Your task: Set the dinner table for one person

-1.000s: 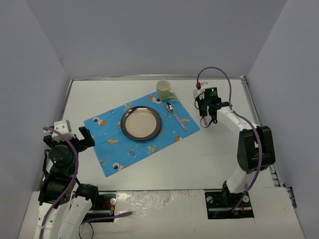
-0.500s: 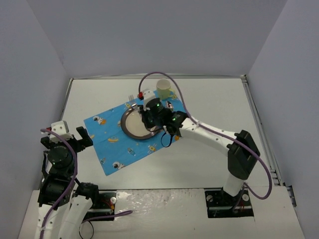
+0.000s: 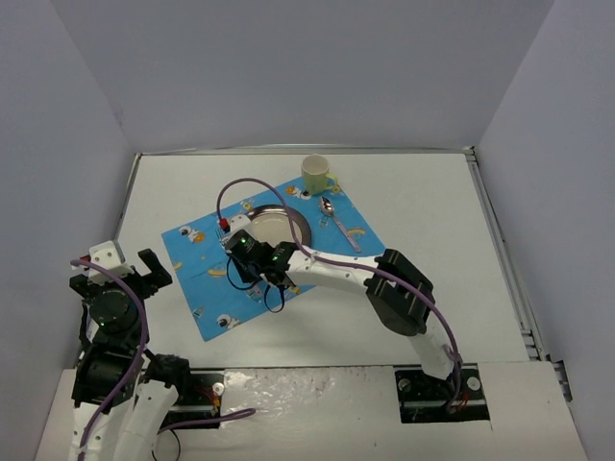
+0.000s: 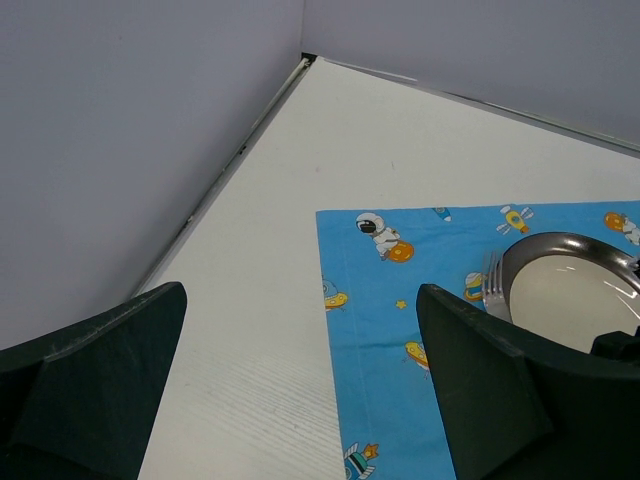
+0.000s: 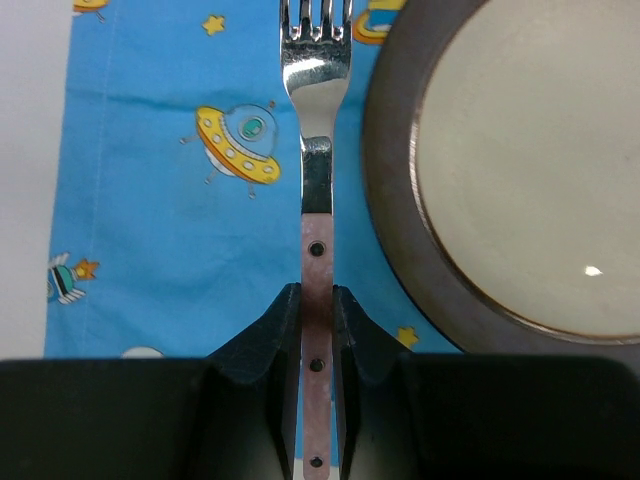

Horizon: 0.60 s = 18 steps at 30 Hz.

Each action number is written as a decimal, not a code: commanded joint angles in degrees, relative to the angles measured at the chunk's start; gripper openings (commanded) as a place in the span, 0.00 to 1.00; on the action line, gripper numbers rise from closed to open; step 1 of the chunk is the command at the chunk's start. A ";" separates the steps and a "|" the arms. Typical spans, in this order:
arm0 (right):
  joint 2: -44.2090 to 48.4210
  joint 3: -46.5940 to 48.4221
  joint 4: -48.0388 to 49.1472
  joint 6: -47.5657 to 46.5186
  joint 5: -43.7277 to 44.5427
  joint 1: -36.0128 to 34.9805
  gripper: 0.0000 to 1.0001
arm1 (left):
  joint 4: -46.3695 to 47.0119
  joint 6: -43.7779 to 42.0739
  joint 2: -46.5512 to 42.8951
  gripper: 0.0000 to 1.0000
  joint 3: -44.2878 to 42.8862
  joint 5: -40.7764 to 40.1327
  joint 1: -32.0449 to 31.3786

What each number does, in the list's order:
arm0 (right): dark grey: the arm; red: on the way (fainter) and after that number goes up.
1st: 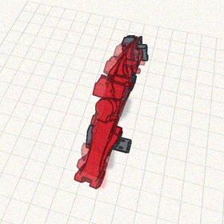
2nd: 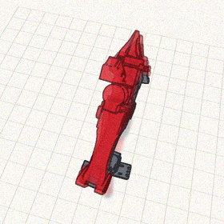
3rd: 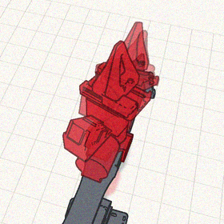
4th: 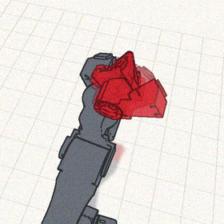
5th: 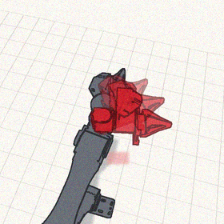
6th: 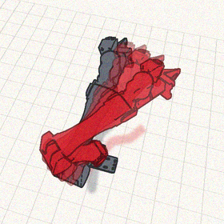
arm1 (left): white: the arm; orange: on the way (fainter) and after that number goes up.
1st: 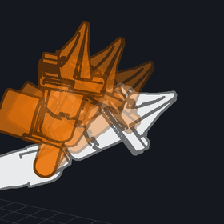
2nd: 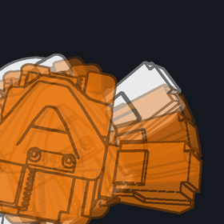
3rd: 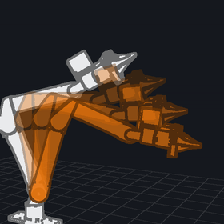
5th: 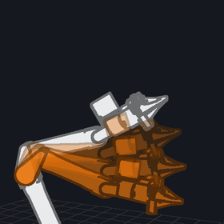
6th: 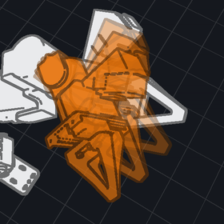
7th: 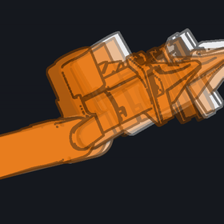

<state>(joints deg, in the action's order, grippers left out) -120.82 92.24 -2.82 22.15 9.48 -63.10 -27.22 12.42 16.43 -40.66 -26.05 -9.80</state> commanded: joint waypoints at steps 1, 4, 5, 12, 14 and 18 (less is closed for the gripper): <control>-1.33 5.42 3.08 2.36 3.35 -2.01 0.00 | 2.03 0.20 0.69 0.97 -1.08 -2.39 -0.30; -3.89 7.66 3.08 2.84 3.79 -3.28 0.00 | 1.90 0.41 0.62 0.97 -1.16 -2.96 -0.30; -4.44 8.06 3.08 3.04 3.79 -3.44 0.00 | 1.86 0.41 0.58 0.97 -1.12 -2.96 -0.30; -6.93 10.27 3.08 3.55 5.15 -4.67 0.00 | 1.73 0.59 0.44 0.97 -1.08 -3.13 -0.30; -7.58 10.61 3.08 4.10 5.67 -4.75 0.00 | 1.63 0.69 0.34 0.97 -1.08 -3.05 -0.30; -8.24 10.62 3.08 4.85 6.63 -4.76 0.00 | 1.56 0.71 0.27 0.97 -1.14 -2.98 -0.30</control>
<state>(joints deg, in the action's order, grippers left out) -129.78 99.84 -2.16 25.14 12.42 -67.67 -27.78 12.64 16.21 -40.66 -28.39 -9.80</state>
